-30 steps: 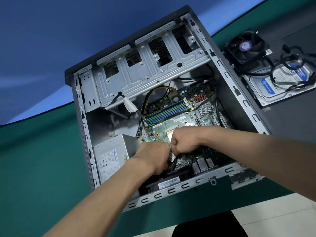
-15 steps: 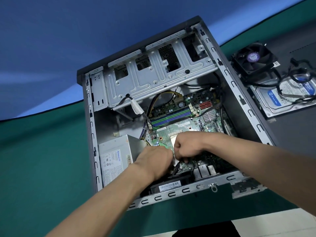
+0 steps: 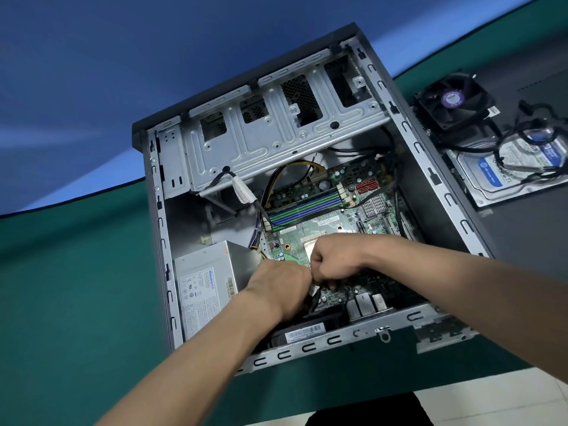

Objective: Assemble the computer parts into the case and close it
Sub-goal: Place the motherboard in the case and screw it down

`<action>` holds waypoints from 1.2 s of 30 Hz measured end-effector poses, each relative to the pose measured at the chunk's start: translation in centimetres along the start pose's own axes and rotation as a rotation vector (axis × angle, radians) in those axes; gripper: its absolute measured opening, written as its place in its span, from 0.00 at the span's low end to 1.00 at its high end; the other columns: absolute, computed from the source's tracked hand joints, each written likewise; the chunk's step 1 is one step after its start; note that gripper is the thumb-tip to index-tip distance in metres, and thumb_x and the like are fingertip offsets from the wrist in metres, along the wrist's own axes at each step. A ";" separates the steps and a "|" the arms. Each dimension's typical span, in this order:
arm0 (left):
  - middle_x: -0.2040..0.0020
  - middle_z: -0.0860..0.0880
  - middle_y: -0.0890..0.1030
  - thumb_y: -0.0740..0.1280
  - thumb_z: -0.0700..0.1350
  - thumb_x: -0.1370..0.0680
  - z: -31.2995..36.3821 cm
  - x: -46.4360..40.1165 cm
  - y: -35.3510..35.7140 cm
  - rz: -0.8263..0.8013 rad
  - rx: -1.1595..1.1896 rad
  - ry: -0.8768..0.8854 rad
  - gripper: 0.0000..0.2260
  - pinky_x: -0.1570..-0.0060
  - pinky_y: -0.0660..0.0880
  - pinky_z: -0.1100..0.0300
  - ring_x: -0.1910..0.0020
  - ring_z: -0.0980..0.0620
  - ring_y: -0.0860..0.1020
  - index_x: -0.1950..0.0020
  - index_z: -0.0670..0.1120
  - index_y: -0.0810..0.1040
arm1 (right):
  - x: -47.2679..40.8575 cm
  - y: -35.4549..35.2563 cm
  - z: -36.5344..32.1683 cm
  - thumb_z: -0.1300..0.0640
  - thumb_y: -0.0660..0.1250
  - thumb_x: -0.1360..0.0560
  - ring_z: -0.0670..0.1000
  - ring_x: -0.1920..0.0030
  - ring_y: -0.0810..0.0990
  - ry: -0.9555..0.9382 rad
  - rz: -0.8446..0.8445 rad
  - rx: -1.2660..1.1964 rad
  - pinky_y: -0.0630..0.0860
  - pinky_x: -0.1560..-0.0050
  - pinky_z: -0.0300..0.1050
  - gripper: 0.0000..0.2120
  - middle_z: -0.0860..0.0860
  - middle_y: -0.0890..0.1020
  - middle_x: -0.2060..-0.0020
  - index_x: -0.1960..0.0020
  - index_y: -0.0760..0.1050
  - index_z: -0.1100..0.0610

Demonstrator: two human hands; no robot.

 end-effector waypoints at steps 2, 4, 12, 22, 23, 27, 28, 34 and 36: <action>0.47 0.44 0.80 0.61 0.47 0.21 0.0 -0.3 0.1 0.010 0.014 -0.008 0.07 0.57 0.65 0.57 0.46 0.44 0.77 0.51 0.46 0.75 | 0.0 0.0 0.0 0.61 0.65 0.28 0.54 0.65 0.77 0.004 -0.005 0.001 0.80 0.54 0.54 0.05 0.57 0.85 0.61 0.60 0.79 0.60; 0.49 0.44 0.79 0.63 0.47 0.22 -0.2 -0.4 -0.1 0.023 0.058 -0.026 0.06 0.58 0.65 0.57 0.47 0.44 0.77 0.51 0.45 0.76 | 0.0 0.0 0.1 0.60 0.65 0.27 0.54 0.65 0.78 0.015 -0.004 -0.009 0.80 0.53 0.54 0.06 0.57 0.85 0.61 0.58 0.80 0.62; 0.67 0.52 0.66 0.67 0.43 0.25 -0.7 -0.9 -0.2 0.022 0.131 -0.065 0.14 0.59 0.65 0.58 0.60 0.50 0.68 0.67 0.49 0.65 | -0.2 0.0 0.2 0.60 0.66 0.26 0.52 0.66 0.78 0.032 -0.012 -0.016 0.77 0.59 0.45 0.06 0.51 0.83 0.68 0.60 0.79 0.60; 0.48 0.45 0.80 0.64 0.40 0.22 -0.3 -0.9 0.5 0.071 0.169 -0.117 0.05 0.55 0.67 0.57 0.48 0.46 0.77 0.49 0.43 0.79 | 1.5 -0.2 0.0 0.59 0.62 0.24 0.50 0.59 0.79 0.081 0.225 0.164 0.76 0.58 0.43 0.08 0.52 0.81 0.60 0.55 0.79 0.58; 0.48 0.45 0.80 0.64 0.39 0.22 -0.3 -0.8 0.6 0.076 0.186 -0.126 0.06 0.53 0.69 0.56 0.48 0.46 0.78 0.48 0.42 0.79 | 2.1 -0.4 -0.1 0.57 0.62 0.23 0.50 0.59 0.79 0.073 0.284 0.211 0.75 0.58 0.43 0.08 0.51 0.81 0.60 0.56 0.79 0.58; 0.51 0.46 0.79 0.63 0.38 0.21 -0.3 -0.5 0.9 0.089 0.238 -0.132 0.06 0.46 0.75 0.54 0.50 0.48 0.78 0.47 0.40 0.79 | 6.1 -0.5 0.2 0.52 0.62 0.22 0.48 0.64 0.74 0.057 0.509 0.355 0.64 0.67 0.40 0.11 0.46 0.76 0.67 0.62 0.72 0.51; 0.54 0.47 0.78 0.63 0.38 0.21 -0.2 -0.3 1.1 0.083 0.245 -0.126 0.06 0.46 0.75 0.54 0.52 0.49 0.77 0.48 0.40 0.78 | 7.3 -0.5 0.5 0.52 0.61 0.22 0.48 0.65 0.74 0.066 0.548 0.405 0.64 0.68 0.39 0.09 0.47 0.76 0.66 0.61 0.73 0.51; 0.55 0.49 0.77 0.64 0.38 0.22 -0.3 -0.3 0.8 0.078 0.215 -0.096 0.06 0.48 0.74 0.53 0.52 0.50 0.78 0.48 0.41 0.79 | 11.7 -0.8 1.5 0.49 0.60 0.22 0.50 0.70 0.72 0.170 0.725 0.528 0.63 0.69 0.42 0.15 0.47 0.73 0.71 0.66 0.70 0.53; 0.56 0.50 0.77 0.64 0.38 0.22 -0.2 -0.5 0.8 0.075 0.179 -0.089 0.05 0.53 0.74 0.55 0.51 0.50 0.79 0.49 0.42 0.80 | 11.8 -0.6 1.4 0.49 0.60 0.23 0.47 0.72 0.71 0.181 0.770 0.474 0.61 0.73 0.41 0.17 0.46 0.73 0.74 0.68 0.71 0.54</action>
Point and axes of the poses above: each hand's wrist, its own x-axis away from the middle knuckle, its own y-axis out of the palm, z = x × y, the point moved 3 cm from there along -x, towards the middle knuckle
